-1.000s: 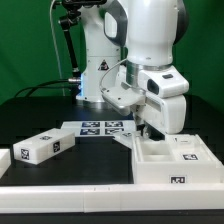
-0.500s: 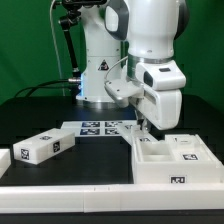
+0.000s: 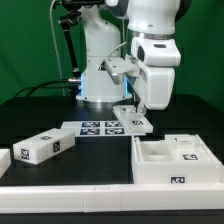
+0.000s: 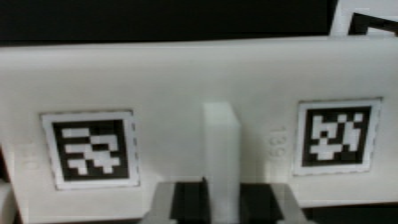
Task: Assemble cabinet
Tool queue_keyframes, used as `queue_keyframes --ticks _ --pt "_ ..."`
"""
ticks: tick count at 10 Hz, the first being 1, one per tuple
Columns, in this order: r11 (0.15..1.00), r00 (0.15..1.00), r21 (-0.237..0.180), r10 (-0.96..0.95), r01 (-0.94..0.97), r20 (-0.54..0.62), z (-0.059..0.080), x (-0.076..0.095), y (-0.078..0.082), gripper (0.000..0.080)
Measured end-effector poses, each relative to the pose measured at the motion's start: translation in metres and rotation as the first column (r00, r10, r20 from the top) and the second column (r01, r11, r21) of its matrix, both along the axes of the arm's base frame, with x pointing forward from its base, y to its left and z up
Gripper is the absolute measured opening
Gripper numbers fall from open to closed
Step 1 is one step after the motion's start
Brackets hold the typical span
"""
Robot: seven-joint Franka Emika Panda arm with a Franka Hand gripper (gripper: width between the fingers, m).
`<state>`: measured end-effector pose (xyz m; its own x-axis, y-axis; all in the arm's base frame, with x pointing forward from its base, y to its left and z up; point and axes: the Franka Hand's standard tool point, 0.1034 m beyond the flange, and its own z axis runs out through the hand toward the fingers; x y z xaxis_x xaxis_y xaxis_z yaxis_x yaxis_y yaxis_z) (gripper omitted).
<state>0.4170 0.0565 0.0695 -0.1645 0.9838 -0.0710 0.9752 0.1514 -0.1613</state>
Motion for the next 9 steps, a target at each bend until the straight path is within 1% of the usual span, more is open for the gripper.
queue_keyframes --ticks 2,5,7,9 --pt "1.000 1.000 0.001 -0.002 0.002 -0.003 -0.001 0.000 0.000 0.0070" --pt "0.999 0.999 0.003 -0.039 0.039 0.017 0.000 0.020 0.005 0.0070" --pt "0.999 0.998 0.008 -0.050 0.050 0.027 0.000 0.031 0.004 0.0070" --pt "0.999 0.998 0.008 -0.050 0.050 0.022 -0.002 0.029 0.003 0.0070"
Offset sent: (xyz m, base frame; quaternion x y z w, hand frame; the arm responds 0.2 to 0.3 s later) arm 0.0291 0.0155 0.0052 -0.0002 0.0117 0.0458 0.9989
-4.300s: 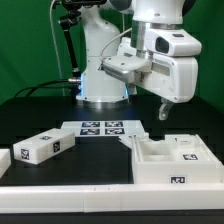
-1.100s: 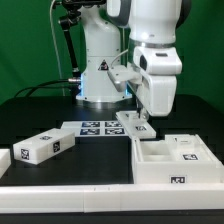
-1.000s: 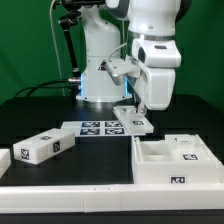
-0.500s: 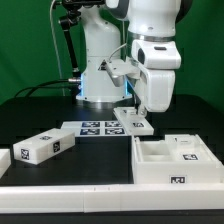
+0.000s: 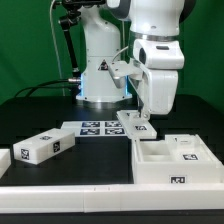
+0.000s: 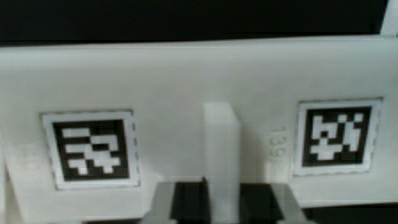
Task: Assemble cabinet
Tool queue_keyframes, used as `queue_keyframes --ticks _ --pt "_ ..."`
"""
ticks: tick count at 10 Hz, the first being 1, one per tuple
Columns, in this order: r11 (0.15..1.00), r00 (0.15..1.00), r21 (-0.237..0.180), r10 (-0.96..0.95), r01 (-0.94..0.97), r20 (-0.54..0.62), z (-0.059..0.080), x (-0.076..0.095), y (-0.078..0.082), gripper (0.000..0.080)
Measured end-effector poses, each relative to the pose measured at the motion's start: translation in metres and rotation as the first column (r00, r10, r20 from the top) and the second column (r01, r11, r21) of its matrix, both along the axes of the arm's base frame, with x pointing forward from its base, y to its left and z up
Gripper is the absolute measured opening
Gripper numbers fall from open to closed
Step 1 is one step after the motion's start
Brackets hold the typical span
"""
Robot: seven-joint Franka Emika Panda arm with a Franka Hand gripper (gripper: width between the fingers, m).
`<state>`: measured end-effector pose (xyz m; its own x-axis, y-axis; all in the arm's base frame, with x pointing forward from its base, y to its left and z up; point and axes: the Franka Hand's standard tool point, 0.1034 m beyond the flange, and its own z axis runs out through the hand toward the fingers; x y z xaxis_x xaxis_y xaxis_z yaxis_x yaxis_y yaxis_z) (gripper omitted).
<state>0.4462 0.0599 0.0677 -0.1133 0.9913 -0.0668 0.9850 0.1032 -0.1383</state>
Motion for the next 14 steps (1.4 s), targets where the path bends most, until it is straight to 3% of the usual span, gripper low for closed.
queue_keyframes --ticks 2,7,14 --pt "0.998 0.998 -0.002 -0.059 0.059 0.003 -0.003 -0.003 0.000 0.0070" --pt "0.992 0.992 -0.006 -0.126 0.126 0.017 -0.002 0.013 0.015 0.0070" --pt "0.993 0.993 -0.005 -0.120 0.121 0.018 0.000 0.013 0.016 0.0070"
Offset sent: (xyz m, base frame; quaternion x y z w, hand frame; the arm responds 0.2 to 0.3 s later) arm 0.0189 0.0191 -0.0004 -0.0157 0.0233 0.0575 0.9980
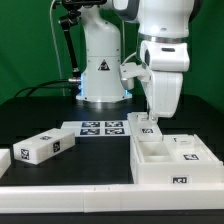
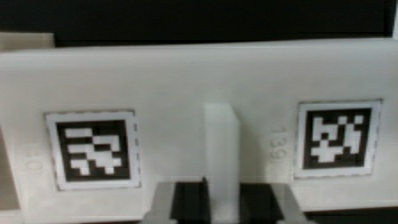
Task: Assemble cabinet
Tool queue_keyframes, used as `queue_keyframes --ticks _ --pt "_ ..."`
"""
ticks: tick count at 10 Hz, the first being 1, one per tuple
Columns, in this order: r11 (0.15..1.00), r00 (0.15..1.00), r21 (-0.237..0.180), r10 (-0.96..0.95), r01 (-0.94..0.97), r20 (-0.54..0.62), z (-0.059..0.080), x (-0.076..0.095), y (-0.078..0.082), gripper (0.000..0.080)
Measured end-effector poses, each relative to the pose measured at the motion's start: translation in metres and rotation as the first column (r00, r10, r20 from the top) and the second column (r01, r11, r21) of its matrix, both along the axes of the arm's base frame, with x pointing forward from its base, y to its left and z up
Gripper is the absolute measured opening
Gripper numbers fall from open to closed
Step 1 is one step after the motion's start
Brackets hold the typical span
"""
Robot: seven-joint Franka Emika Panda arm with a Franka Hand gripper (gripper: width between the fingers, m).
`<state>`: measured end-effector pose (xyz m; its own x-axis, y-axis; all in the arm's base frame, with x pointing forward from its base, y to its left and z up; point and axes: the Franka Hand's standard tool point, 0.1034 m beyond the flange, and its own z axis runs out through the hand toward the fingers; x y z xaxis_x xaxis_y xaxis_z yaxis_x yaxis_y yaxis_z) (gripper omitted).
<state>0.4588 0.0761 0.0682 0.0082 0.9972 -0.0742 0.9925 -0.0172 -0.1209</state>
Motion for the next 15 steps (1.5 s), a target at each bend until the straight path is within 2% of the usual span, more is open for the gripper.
queue_keyframes --ticks 7,10,15 --pt "1.000 1.000 0.002 -0.007 0.007 0.008 0.001 0.009 -0.003 0.0070" --pt "1.000 1.000 0.014 0.011 -0.011 0.008 -0.006 0.010 -0.006 0.0070" --pt "1.000 1.000 0.018 0.021 -0.021 0.015 -0.006 0.012 -0.006 0.0070"
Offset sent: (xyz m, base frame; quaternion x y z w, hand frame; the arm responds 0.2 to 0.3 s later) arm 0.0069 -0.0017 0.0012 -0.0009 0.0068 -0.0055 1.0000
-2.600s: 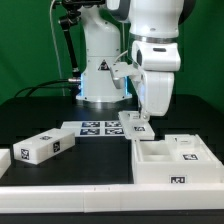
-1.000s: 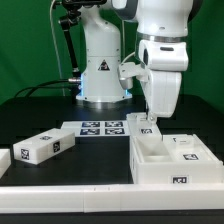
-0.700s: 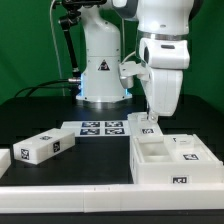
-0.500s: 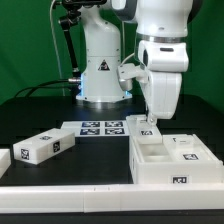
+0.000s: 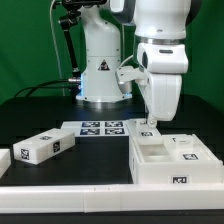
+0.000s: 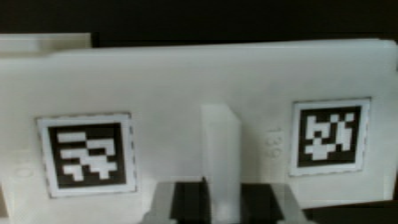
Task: Assemble cabinet
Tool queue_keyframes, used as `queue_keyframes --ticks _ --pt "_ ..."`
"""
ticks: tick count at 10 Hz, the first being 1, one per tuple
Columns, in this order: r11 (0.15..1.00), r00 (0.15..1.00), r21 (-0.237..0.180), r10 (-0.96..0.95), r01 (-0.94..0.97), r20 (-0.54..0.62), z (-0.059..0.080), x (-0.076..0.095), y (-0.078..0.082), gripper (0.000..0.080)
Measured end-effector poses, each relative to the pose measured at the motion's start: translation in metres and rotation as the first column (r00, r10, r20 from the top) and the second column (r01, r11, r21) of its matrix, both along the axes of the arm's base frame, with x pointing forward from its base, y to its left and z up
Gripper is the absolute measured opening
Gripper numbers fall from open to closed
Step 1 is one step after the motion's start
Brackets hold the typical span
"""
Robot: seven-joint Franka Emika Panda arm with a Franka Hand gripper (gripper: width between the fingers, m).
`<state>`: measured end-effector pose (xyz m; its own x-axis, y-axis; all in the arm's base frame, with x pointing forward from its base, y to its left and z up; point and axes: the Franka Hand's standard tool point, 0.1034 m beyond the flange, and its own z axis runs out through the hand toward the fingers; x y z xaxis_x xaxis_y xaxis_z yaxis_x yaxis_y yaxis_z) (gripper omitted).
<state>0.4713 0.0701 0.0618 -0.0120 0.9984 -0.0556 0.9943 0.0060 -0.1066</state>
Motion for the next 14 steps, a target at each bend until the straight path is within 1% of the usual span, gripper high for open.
queue_keyframes --ticks 2,4,7,11,14 --pt "1.000 1.000 0.003 0.005 -0.005 0.006 -0.001 0.003 0.001 0.0070" --pt "1.000 1.000 0.008 0.013 -0.013 0.016 0.001 0.020 0.001 0.0070" --pt "1.000 0.999 0.018 0.014 -0.015 0.032 0.000 0.038 -0.001 0.0070" --pt "0.999 0.998 0.034 0.001 -0.003 0.069 0.000 0.075 0.002 0.0070" --pt "0.999 0.996 0.045 -0.005 0.001 0.094 -0.001 0.098 0.001 0.0070"
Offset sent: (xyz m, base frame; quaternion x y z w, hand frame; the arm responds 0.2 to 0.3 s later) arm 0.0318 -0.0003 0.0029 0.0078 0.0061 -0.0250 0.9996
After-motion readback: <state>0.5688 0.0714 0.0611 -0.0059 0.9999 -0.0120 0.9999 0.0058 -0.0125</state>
